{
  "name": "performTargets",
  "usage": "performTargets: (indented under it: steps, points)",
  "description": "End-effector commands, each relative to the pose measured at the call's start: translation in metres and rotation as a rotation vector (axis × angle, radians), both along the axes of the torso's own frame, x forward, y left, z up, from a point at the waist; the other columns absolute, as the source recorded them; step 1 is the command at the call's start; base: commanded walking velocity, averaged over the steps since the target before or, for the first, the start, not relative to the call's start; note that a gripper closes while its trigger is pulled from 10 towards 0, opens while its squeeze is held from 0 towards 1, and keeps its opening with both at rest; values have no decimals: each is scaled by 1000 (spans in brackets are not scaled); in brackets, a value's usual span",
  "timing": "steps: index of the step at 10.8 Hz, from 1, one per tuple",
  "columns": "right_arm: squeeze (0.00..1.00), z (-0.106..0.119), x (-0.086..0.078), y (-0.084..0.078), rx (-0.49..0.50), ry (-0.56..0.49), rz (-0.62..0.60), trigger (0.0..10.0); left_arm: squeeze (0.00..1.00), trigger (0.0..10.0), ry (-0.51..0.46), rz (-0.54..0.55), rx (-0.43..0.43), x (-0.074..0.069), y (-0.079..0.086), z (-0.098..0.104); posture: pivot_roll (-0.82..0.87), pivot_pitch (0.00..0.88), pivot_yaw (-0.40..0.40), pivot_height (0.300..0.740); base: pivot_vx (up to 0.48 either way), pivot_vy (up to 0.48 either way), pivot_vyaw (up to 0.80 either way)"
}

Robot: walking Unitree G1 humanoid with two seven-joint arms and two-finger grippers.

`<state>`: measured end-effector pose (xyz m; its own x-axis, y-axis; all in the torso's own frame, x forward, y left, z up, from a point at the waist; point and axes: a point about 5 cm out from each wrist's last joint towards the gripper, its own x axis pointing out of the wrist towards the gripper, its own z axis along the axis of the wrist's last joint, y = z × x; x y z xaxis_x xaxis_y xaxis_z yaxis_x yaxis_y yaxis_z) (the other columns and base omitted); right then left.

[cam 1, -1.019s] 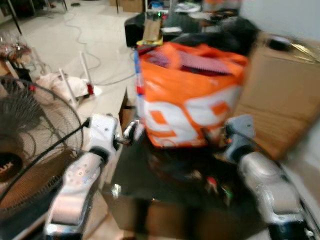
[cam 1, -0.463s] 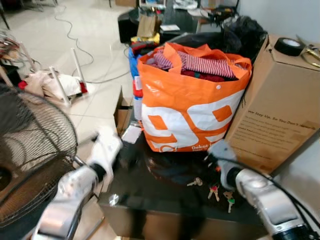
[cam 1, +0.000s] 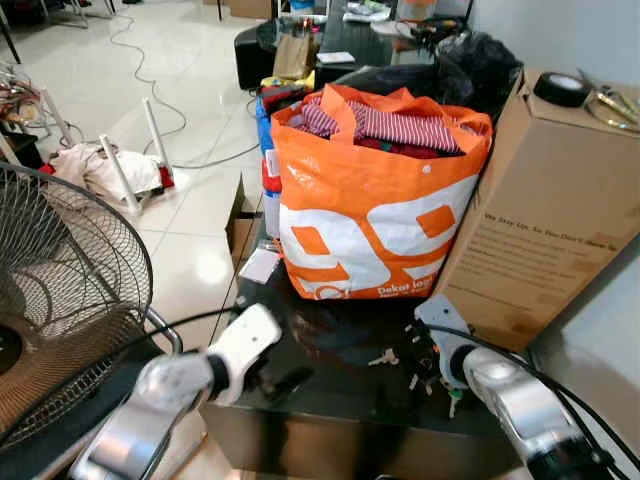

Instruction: Hang keys on a hook

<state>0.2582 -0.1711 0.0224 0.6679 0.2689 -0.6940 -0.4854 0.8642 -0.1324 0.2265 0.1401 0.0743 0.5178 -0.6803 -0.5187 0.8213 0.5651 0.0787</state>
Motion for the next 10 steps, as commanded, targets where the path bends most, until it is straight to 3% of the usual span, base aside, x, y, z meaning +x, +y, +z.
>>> performTargets:
  steps: [1,3,4,7,8,9,10]
  points:
    - [0,-4,4,-7,-11,5,-39,10000,86,10000,6,-22,8,4,-2,0,-27,0,-9,740,0,0,0]
    - [0,-14,6,-5,33,54,-100,10000,86,10000,6,-36,9,7,1,3,-30,0,-7,740,0,0,0]
    - [0,-23,5,-9,-17,92,-102,10000,82,10000,19,-55,-1,8,1,5,-32,0,-6,740,0,0,0]
    - [0,-27,8,-15,-10,112,-103,10000,82,10000,42,-78,-8,7,-1,3,-46,0,-3,740,0,0,0]
    - [0,-30,8,-17,-18,122,-100,9294,86,10000,42,-79,-9,8,-3,2,-45,0,-3,740,0,0,0]
    - [0,-34,8,-21,-47,136,-114,0,86,10000,42,-82,-12,8,-4,2,-47,0,0,740,0,0,0]
    - [0,-38,8,-25,-75,158,-131,0,86,10000,44,-87,-16,8,-5,2,-53,0,6,740,0,0,0]
